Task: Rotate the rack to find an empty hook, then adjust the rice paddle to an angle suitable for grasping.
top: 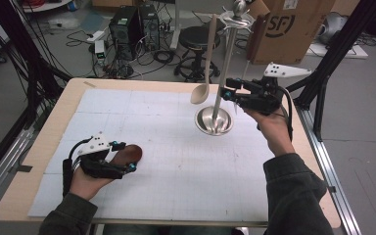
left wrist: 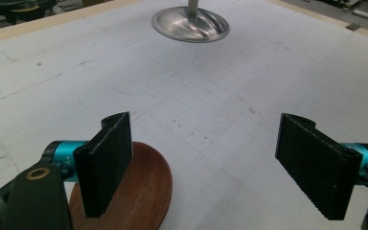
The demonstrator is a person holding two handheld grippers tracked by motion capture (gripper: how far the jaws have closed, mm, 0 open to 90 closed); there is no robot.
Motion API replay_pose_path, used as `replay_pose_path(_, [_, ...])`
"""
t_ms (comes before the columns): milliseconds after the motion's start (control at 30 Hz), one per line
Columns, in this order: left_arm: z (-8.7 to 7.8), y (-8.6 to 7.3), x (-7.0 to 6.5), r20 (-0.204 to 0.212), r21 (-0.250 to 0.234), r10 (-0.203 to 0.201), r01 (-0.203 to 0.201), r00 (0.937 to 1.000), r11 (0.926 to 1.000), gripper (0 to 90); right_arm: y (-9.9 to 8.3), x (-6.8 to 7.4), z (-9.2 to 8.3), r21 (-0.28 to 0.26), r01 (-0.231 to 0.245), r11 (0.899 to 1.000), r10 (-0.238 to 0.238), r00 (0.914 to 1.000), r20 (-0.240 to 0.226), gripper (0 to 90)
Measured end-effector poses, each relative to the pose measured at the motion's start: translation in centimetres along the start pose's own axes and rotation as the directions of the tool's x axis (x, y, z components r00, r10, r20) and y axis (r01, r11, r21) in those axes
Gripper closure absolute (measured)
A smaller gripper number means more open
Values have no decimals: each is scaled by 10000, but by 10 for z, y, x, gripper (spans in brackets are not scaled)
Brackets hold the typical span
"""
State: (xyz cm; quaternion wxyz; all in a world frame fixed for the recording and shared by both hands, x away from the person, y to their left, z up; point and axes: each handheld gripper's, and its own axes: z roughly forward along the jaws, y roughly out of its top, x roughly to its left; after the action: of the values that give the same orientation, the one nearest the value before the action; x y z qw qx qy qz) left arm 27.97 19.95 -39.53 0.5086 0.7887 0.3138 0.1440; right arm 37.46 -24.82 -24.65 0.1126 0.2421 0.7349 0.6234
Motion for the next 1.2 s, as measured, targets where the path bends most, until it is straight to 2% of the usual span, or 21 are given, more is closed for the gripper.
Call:
replay_pose_path(67, [-1, 0, 1, -16, -10, 24, -24, 10000, 10000, 210, -7, 1, -1, -4, -121, 9999, 121, 9999, -56, 451])
replay_pose_path(233, [-2, 0, 2, -77, 30, 67, -67, 9999, 10000, 214, -26, 4, 1, 262, -186, 9995, 191, 9996, -208, 427])
replay_pose_path(333, [-2, -1, 3, -115, 115, 99, -98, 9999, 9999, 217, -32, 5, 0, 238, -265, 9994, 272, 9993, -274, 424])
replay_pose_path(1200, [-12, -9, 14, -268, 385, 314, -303, 9991, 9988, 248, -97, 25, -13, 587, -572, 9966, 586, 9980, -222, 311])
